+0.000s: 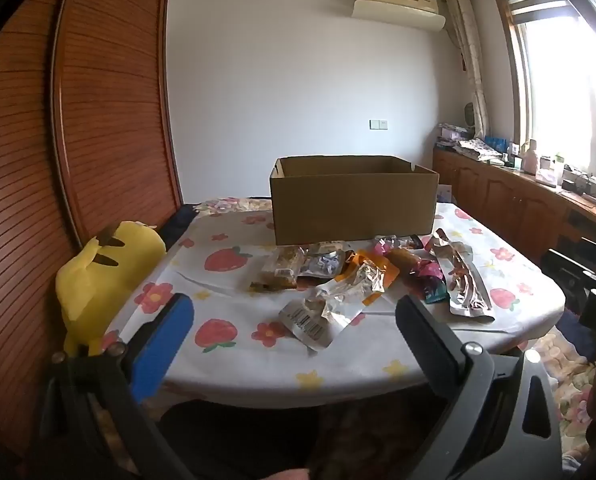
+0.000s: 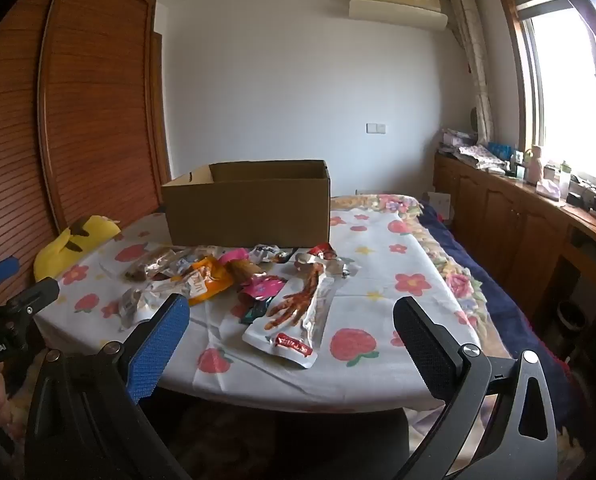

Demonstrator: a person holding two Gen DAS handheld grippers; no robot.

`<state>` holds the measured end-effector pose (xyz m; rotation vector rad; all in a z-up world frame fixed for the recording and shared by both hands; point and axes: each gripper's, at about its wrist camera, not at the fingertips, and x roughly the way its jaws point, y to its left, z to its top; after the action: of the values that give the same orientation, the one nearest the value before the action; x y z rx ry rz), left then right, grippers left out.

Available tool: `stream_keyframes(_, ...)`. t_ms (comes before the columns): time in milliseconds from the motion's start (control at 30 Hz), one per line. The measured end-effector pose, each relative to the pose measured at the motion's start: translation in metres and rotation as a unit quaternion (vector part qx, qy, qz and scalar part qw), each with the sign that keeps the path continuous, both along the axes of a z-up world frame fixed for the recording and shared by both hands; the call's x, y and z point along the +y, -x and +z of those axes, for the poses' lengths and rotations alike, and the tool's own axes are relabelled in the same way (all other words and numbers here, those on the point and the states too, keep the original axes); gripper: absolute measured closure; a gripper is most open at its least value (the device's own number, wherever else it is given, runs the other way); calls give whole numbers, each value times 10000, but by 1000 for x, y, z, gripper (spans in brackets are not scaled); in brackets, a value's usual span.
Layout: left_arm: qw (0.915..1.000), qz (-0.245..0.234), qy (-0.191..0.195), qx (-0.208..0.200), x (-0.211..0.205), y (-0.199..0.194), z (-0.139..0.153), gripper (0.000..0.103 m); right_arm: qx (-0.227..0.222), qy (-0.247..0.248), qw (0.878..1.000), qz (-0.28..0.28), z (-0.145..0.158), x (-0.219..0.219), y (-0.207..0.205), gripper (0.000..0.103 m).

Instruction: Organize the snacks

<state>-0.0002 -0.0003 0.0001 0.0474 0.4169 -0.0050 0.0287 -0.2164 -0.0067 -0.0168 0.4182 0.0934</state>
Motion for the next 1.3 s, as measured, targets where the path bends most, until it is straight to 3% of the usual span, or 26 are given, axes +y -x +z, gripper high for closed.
stream_keyframes(1300,10000,6,-12,-95,2,4,10,1,-53,15,10000,-16,2,-1,3,0)
